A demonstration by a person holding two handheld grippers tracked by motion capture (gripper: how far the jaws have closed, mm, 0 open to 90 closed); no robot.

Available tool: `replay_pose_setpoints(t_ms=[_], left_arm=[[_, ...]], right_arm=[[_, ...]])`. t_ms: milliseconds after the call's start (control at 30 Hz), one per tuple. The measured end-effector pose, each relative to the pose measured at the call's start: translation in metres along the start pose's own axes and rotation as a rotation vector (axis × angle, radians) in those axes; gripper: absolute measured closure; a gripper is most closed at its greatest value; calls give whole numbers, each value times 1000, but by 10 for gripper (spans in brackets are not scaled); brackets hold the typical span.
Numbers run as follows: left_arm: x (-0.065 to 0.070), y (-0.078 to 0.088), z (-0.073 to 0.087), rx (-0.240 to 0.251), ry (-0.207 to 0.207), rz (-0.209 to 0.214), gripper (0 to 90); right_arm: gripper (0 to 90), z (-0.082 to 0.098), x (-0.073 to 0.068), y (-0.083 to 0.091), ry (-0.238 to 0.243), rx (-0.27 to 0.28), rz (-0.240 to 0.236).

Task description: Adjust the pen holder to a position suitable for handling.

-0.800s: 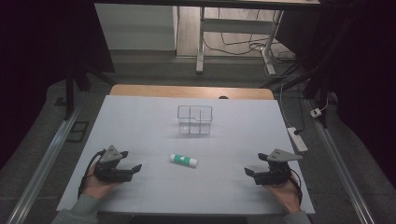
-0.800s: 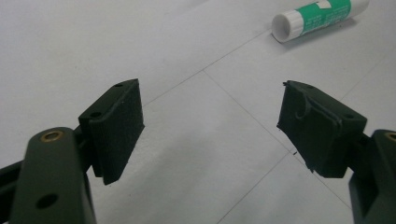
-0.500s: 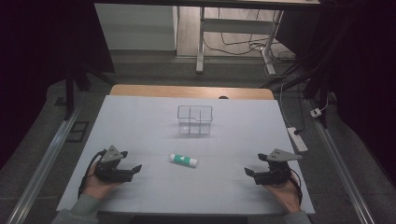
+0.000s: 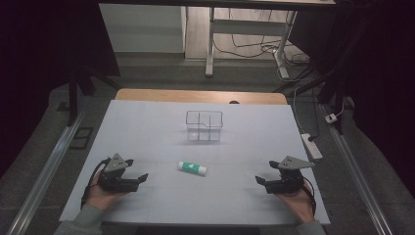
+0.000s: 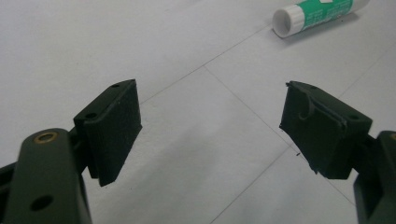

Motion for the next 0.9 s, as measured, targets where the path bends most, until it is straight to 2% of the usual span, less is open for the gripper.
replay_pose_setpoints(t_ms=[367,400,633,900], left_arm=[[0,0,0,-1,-2,-3,199],[0,0,0,-1,-1,-3,199],[0,1,0,-1,0,-3,205],[1,1,1,0,-11,-3,204]], right_arm=[[157,-8,-4,0,17,12,-2],[159,-10,-5,-1,16,23,-8],[178,-26,-16,-8,33,13,-42],[181,-34,-24,-17,48,-2,-66]])
Point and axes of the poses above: each handheld gripper's, and its own axes: y roughly backward along the jaws, z roughly out of its underside, x roughly to its right, the point moved 8 cm from there along -y, roughly forward along the jaws, and after that the axes turned 10 degrees about -z, right-handed, at the moved point
